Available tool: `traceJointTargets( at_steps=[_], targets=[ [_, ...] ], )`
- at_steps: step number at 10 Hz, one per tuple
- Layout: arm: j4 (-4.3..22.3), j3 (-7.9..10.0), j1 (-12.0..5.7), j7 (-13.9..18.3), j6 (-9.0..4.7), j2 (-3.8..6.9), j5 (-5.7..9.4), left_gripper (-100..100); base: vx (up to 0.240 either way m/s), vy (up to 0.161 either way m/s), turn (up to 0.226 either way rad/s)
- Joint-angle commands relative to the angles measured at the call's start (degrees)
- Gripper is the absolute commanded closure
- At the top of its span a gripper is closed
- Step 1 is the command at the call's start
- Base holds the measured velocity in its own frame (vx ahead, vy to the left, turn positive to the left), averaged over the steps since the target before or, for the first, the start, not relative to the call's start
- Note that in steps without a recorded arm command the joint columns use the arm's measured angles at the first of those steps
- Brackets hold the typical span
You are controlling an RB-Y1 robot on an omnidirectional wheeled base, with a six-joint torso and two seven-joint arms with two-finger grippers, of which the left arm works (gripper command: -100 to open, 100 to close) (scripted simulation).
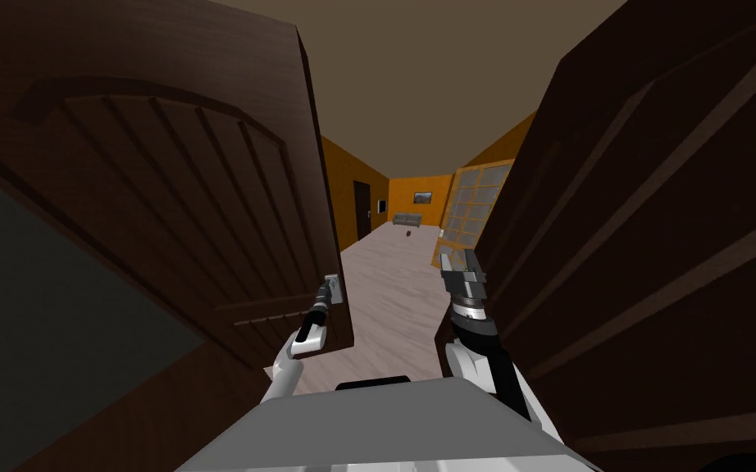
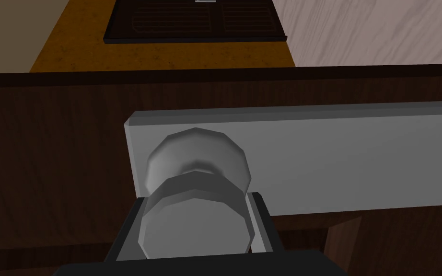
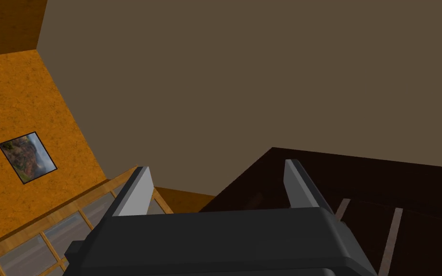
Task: Push the door open
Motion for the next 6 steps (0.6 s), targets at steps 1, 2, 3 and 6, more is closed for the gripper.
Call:
traceJointTargets(
  at_steps=[1, 2, 3, 6],
  targets=[
    [0.0, 1.13, -0.45, -0.5, -0.46, 0.11, 0.02, 100, 0.153, -0.079, 0.066],
    [-0.3, 1.87, -0.30, -0.9, -0.41, -0.15, 0.00, 100, 0.171, -0.095, 0.063],
    [-0.5, 2.65, -0.14, -1.3, -0.35, -0.48, -0.01, 100, 0.191, -0.088, 0.090],
    [-1.3, 4.98, 0.34, -2.5, -0.18, -1.78, -0.06, 100, 0.196, -0.081, 0.096]
  ],
)
